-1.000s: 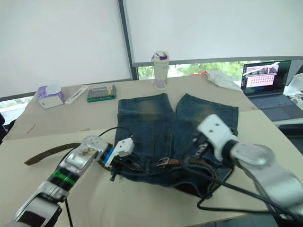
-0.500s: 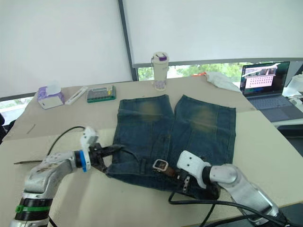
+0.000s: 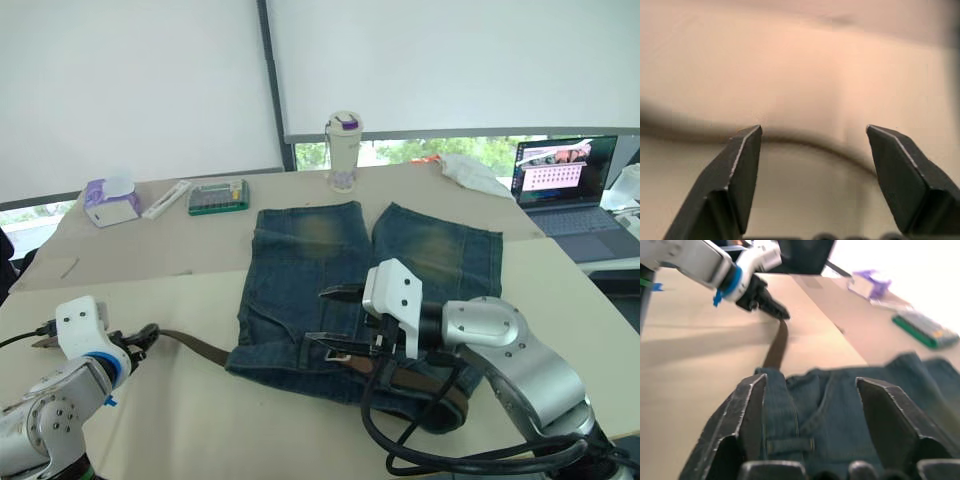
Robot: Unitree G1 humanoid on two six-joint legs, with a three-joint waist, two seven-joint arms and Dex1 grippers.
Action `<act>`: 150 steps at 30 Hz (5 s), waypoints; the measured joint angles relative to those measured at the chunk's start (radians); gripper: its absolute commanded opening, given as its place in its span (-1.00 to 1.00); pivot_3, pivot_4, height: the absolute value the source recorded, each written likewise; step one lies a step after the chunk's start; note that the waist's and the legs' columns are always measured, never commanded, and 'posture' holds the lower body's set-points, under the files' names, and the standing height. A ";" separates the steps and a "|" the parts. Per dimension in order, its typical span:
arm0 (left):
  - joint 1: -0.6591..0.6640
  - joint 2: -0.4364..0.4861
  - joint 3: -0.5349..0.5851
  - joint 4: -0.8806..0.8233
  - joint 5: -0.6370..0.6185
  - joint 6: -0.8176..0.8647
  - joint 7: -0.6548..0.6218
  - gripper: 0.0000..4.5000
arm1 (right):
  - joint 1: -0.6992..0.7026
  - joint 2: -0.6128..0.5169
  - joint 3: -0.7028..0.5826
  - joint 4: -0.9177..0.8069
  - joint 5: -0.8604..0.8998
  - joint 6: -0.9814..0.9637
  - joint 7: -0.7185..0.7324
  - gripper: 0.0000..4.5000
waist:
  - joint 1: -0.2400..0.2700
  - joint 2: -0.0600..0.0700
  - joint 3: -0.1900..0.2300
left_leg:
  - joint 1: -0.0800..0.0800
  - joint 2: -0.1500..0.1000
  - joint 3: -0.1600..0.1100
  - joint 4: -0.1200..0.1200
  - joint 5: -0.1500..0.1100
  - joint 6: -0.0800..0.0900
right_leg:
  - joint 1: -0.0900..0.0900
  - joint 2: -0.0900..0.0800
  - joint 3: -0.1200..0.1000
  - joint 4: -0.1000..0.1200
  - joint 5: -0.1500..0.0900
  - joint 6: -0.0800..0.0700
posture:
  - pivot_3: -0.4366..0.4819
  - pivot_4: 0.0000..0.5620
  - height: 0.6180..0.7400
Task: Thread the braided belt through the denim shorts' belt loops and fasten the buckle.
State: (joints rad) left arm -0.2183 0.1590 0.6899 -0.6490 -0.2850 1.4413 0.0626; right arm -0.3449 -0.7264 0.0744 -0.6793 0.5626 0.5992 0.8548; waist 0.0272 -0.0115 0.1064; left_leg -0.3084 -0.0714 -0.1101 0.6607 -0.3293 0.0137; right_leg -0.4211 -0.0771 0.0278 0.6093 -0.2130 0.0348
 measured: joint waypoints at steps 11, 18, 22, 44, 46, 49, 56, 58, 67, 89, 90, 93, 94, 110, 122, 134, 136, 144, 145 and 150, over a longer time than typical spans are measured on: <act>-0.246 -0.066 0.250 0.112 0.178 0.142 0.115 0.55 | -0.012 -0.015 0.019 0.031 -0.029 0.000 0.015 0.43 | -0.004 -0.002 0.000 | 0.000 0.000 0.000 -0.001 0.000 -0.002 | -0.001 0.000 0.000 0.000 0.000 0.000 | -0.05 -0.47 1.00; -0.322 -0.002 0.268 0.413 0.203 -0.077 0.129 0.55 | -0.008 -0.013 0.027 -0.001 -0.034 0.000 -0.010 0.43 | 0.010 -0.001 0.000 | 0.001 0.000 -0.001 -0.001 0.000 -0.003 | -0.001 0.000 -0.001 0.000 0.000 0.000 | -0.05 -0.47 1.00; -0.339 0.050 0.259 0.609 0.198 -0.272 0.142 0.04 | 0.013 -0.014 0.031 -0.017 -0.046 0.004 -0.029 0.45 | 0.010 0.000 -0.001 | 0.001 0.000 -0.001 -0.001 0.000 -0.004 | -0.002 -0.001 0.000 0.001 0.000 0.000 | -0.05 -0.47 1.00; -0.226 0.409 -0.729 0.576 0.295 -1.276 -0.588 -0.98 | 0.173 0.081 -0.090 -0.102 0.018 0.221 -0.325 0.45 | 0.010 0.003 -0.002 | -0.006 0.000 -0.004 -0.001 0.000 -0.003 | -0.004 -0.010 -0.006 -0.002 0.001 -0.001 | -0.05 -0.47 1.00; -0.264 0.425 -0.822 0.608 0.345 -1.454 -0.650 -0.98 | 0.205 0.085 -0.130 -0.112 0.073 0.289 -0.349 0.45 | 0.009 0.003 -0.002 | -0.006 0.001 -0.004 -0.001 0.000 -0.003 | -0.004 -0.010 -0.006 -0.002 0.001 -0.001 | -0.05 -0.47 1.00; -0.348 0.435 -0.915 0.715 0.408 -1.730 -0.711 -0.98 | 0.238 0.136 -0.217 -0.125 0.201 0.390 -0.429 0.45 | 0.008 0.003 -0.001 | -0.007 0.001 -0.004 -0.001 0.000 -0.002 | -0.004 -0.010 -0.007 -0.003 0.001 -0.002 | -0.05 -0.47 1.00; -0.496 0.435 -0.992 0.978 0.481 -2.195 -0.750 -0.98 | 0.175 0.275 -0.346 -0.109 0.574 0.486 -0.748 0.45 | 0.000 0.004 -0.001 | -0.007 0.000 -0.003 -0.001 0.000 -0.001 | -0.003 -0.006 -0.008 -0.002 0.001 -0.002 | -0.05 -0.47 1.00; -0.536 0.420 -1.008 1.035 0.492 -2.273 -0.751 -0.98 | 0.125 0.293 -0.348 -0.083 0.681 0.476 -0.848 0.45 | 0.001 0.004 -0.001 | -0.008 -0.001 -0.004 -0.001 0.001 0.000 | -0.003 -0.006 -0.009 -0.002 0.001 -0.002 | -0.05 -0.47 1.00; -0.610 0.382 -1.027 1.169 0.544 -2.430 -0.732 -0.98 | 0.063 0.267 -0.269 -0.004 1.036 0.350 -1.195 0.45 | -0.017 0.005 -0.002 | -0.008 0.000 -0.005 0.000 0.001 0.001 | -0.002 -0.004 -0.010 0.001 0.001 -0.001 | -0.05 -0.47 1.00; -0.599 0.442 -1.021 1.169 0.641 -2.512 -0.615 -1.00 | 0.035 0.148 -0.121 0.093 1.250 0.189 -1.351 -0.99 | -0.017 0.006 -0.002 | -0.009 0.001 -0.006 0.000 0.001 0.001 | -0.002 -0.002 -0.010 0.001 0.001 -0.001 | -0.05 -0.47 1.00; -0.596 0.445 -1.022 1.167 0.637 -2.514 -0.618 -1.00 | 0.038 0.145 -0.119 0.093 1.249 0.189 -1.351 -0.99 | -0.017 0.006 -0.002 | -0.009 0.000 -0.006 0.000 0.001 0.001 | -0.002 -0.002 -0.010 0.001 0.001 -0.001 | -0.05 -0.47 1.00; -0.587 0.465 -1.034 1.160 0.601 -2.529 -0.642 -1.00 | 0.046 0.134 -0.108 0.091 1.249 0.189 -1.347 -0.99 | -0.018 0.006 -0.002 | -0.009 0.001 -0.006 0.000 0.001 0.001 | -0.002 -0.002 -0.010 0.001 0.001 -0.001 | -0.05 -0.47 1.00; -0.586 0.473 -1.042 1.158 0.588 -2.532 -0.653 -1.00 | 0.048 0.131 -0.103 0.091 1.249 0.189 -1.345 -0.99 | -0.019 0.006 -0.002 | -0.009 0.001 -0.006 0.000 0.001 0.001 | -0.002 -0.002 -0.010 0.001 0.001 -0.001 | -0.05 -0.47 1.00; -0.433 0.782 -0.818 0.559 -0.995 -0.499 -0.889 0.19 | 0.076 0.101 -0.079 0.095 1.137 0.186 -1.294 -1.00 | -0.057 0.018 0.001 | -0.005 -0.001 -0.015 0.000 0.000 0.004 | 0.000 0.000 -0.014 0.002 -0.001 0.001 | -0.05 -0.47 1.00; -0.271 0.487 -0.772 0.582 -1.559 -0.326 -0.139 0.19 | 0.051 0.095 -0.047 0.083 1.130 0.189 -1.245 -1.00 | -0.027 0.015 0.002 | -0.007 -0.002 -0.013 0.000 0.002 -0.001 | -0.002 -0.002 -0.008 0.001 0.000 0.000 | -0.05 -0.47 1.00; -0.241 0.287 -0.692 0.585 -1.666 -0.374 0.145 0.19 | 0.056 0.087 -0.040 0.064 1.147 0.189 -1.246 -1.00 | -0.017 0.015 0.001 | -0.006 -0.002 -0.010 0.000 0.003 -0.002 | -0.002 -0.002 -0.005 0.000 0.000 0.000 | -0.05 -0.47 1.00; -0.240 0.260 -0.674 0.585 -1.666 -0.374 0.168 0.19 | 0.056 0.087 -0.038 0.062 1.148 0.189 -1.246 -1.00 | -0.015 0.015 0.001 | -0.006 -0.002 -0.009 0.000 0.003 -0.002 | -0.002 -0.002 -0.005 0.000 0.000 0.000 | -0.05 -0.47 1.00; -0.237 0.194 -0.627 0.586 -1.672 -0.370 0.232 -0.61 | 0.070 0.086 -0.029 0.061 1.148 0.189 -1.246 -1.00 | -0.015 0.015 0.001 | -0.005 -0.002 -0.008 0.000 0.003 -0.002 | -0.002 -0.001 -0.003 0.000 0.000 0.000 | -0.05 -0.47 1.00; -0.235 0.190 -0.624 0.586 -1.673 -0.369 0.233 -0.77 | 0.071 0.086 -0.028 0.061 1.148 0.189 -1.247 -1.00 | -0.015 0.015 0.001 | -0.005 -0.002 -0.008 0.000 0.003 -0.002 | -0.002 -0.001 -0.003 0.000 0.000 0.000 | -0.05 -0.47 1.00; -0.231 0.186 -0.612 0.586 -1.678 -0.363 0.237 -0.96 | 0.077 0.079 -0.026 0.061 1.139 0.189 -1.236 -1.00 | -0.014 0.015 0.001 | -0.005 -0.002 -0.008 0.000 0.003 -0.002 | -0.002 -0.001 -0.003 -0.001 0.000 0.000 | -0.05 -0.47 1.00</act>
State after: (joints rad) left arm -0.4497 0.3451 0.0778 -0.0628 -1.9629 1.0786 0.2999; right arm -0.2683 -0.6469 0.0489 -0.6182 1.7013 0.7886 -0.3817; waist 0.0127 0.0034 0.1075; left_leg -0.3138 -0.0734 -0.1179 0.6611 -0.3265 0.0117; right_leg -0.4232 -0.0783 0.0245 0.6086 -0.2134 0.0349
